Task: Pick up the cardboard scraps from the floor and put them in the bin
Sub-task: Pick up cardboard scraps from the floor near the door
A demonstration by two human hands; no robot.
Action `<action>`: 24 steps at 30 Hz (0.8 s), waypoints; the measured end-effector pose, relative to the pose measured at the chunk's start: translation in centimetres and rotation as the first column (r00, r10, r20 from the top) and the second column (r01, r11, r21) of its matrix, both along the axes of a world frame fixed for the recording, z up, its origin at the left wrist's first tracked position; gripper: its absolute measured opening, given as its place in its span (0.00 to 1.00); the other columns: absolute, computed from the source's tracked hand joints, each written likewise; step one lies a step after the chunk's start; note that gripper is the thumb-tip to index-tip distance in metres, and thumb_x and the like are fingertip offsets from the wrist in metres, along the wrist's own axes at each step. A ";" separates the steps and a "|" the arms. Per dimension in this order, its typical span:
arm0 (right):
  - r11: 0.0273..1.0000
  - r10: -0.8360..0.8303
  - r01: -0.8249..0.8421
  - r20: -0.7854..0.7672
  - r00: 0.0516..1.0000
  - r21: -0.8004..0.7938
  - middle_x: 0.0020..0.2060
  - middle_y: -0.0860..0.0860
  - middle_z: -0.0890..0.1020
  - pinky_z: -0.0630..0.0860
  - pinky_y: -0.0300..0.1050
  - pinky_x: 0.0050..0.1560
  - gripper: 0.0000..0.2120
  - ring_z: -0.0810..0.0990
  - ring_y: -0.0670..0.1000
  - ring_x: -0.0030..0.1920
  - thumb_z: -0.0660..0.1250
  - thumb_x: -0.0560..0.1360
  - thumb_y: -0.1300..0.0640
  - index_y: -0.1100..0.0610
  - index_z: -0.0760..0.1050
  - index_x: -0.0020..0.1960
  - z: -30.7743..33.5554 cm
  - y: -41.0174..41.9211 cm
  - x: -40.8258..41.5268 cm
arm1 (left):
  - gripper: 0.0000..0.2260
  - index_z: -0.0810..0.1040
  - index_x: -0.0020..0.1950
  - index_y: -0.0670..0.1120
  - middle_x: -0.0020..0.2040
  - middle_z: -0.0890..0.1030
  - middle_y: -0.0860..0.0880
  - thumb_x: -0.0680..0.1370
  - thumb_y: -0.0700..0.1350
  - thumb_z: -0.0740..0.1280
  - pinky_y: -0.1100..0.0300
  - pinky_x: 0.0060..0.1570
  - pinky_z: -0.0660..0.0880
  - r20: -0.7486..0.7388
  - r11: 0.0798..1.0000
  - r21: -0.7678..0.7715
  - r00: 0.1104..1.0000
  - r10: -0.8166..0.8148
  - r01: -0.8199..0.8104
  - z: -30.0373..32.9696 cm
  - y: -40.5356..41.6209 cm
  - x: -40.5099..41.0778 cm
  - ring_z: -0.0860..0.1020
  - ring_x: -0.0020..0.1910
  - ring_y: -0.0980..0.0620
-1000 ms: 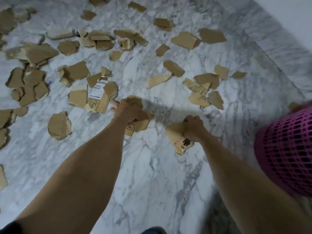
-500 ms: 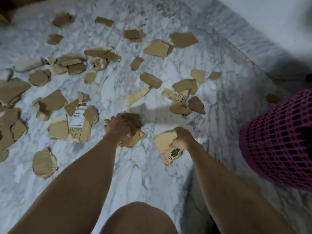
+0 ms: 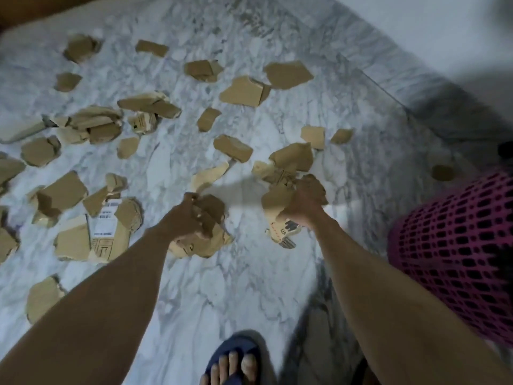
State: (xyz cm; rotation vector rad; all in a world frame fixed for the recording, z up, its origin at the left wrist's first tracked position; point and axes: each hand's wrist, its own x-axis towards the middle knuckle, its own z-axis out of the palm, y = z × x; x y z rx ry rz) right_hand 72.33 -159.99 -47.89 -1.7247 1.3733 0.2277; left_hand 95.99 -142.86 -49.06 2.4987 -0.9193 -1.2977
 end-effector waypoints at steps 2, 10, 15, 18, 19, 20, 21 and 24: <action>0.992 0.070 -0.078 -0.086 0.994 -0.103 0.57 0.56 0.75 0.82 0.56 0.51 0.48 0.77 0.59 0.58 0.82 0.59 0.53 0.52 0.60 0.73 -1.4 -0.1 1.2 | 0.46 0.57 0.76 0.44 0.54 0.78 0.41 0.66 0.37 0.81 0.48 0.52 0.75 0.064 0.992 -0.122 0.998 -0.007 0.015 -0.4 -2.2 1.4 0.79 0.56 0.40; 0.989 -0.043 0.029 -0.093 0.995 -0.142 0.66 0.56 0.73 0.74 0.47 0.58 0.41 0.73 0.57 0.67 0.82 0.64 0.51 0.58 0.66 0.71 -1.8 1.0 0.9 | 0.51 0.58 0.76 0.49 0.59 0.79 0.44 0.59 0.46 0.82 0.40 0.57 0.77 0.000 0.974 -0.173 0.989 -0.151 0.149 1.8 -7.2 1.4 0.78 0.58 0.39; 0.984 -0.096 0.110 0.105 0.990 -0.139 0.51 0.50 0.76 0.74 0.43 0.50 0.34 0.76 0.54 0.57 0.86 0.56 0.53 0.56 0.72 0.56 -1.8 -0.6 -0.9 | 0.40 0.64 0.69 0.47 0.55 0.79 0.49 0.63 0.45 0.83 0.53 0.46 0.75 -0.030 0.963 -0.158 0.974 -0.225 0.218 1.6 -10.0 1.0 0.78 0.56 0.47; 0.965 -0.260 0.261 0.198 0.945 0.020 0.59 0.54 0.75 0.79 0.52 0.49 0.34 0.79 0.58 0.58 0.82 0.64 0.61 0.58 0.70 0.65 -0.8 -1.9 -3.0 | 0.31 0.75 0.60 0.45 0.49 0.81 0.50 0.61 0.49 0.82 0.57 0.39 0.73 -0.048 0.962 -0.153 0.970 -0.237 0.227 1.1 -10.1 0.7 0.81 0.52 0.47; 0.945 -0.326 0.323 0.181 0.928 0.049 0.61 0.55 0.75 0.80 0.53 0.50 0.38 0.79 0.59 0.58 0.82 0.65 0.61 0.57 0.67 0.69 -0.7 -2.5 -3.4 | 0.30 0.77 0.60 0.47 0.50 0.82 0.51 0.61 0.48 0.82 0.57 0.41 0.73 -0.068 0.960 -0.166 0.969 -0.237 0.223 0.9 -10.0 0.5 0.81 0.52 0.48; 0.928 -0.373 0.365 0.170 0.912 0.078 0.64 0.56 0.73 0.81 0.56 0.52 0.44 0.79 0.60 0.59 0.83 0.63 0.60 0.56 0.64 0.73 -0.6 -3.1 -3.7 | 0.30 0.77 0.61 0.48 0.51 0.81 0.52 0.62 0.49 0.83 0.56 0.43 0.74 -0.086 0.960 -0.180 0.968 -0.235 0.217 0.9 -10.0 0.2 0.80 0.53 0.48; 0.918 -0.396 0.386 0.142 0.907 0.093 0.67 0.57 0.72 0.80 0.59 0.56 0.50 0.78 0.61 0.61 0.84 0.61 0.58 0.55 0.60 0.75 -0.6 -3.6 -3.7 | 0.32 0.76 0.62 0.49 0.52 0.81 0.53 0.61 0.50 0.83 0.55 0.46 0.74 -0.103 0.958 -0.197 0.967 -0.232 0.209 0.7 -10.2 -0.2 0.80 0.53 0.49; 0.953 -0.303 0.302 -0.015 0.953 -0.013 0.70 0.59 0.69 0.74 0.53 0.63 0.53 0.73 0.60 0.68 0.82 0.64 0.53 0.59 0.54 0.78 -1.3 -4.6 -2.5 | 0.42 0.72 0.71 0.50 0.58 0.80 0.49 0.59 0.52 0.84 0.51 0.55 0.77 -0.077 0.942 -0.249 0.965 -0.252 0.227 0.1 -12.0 -1.5 0.77 0.60 0.47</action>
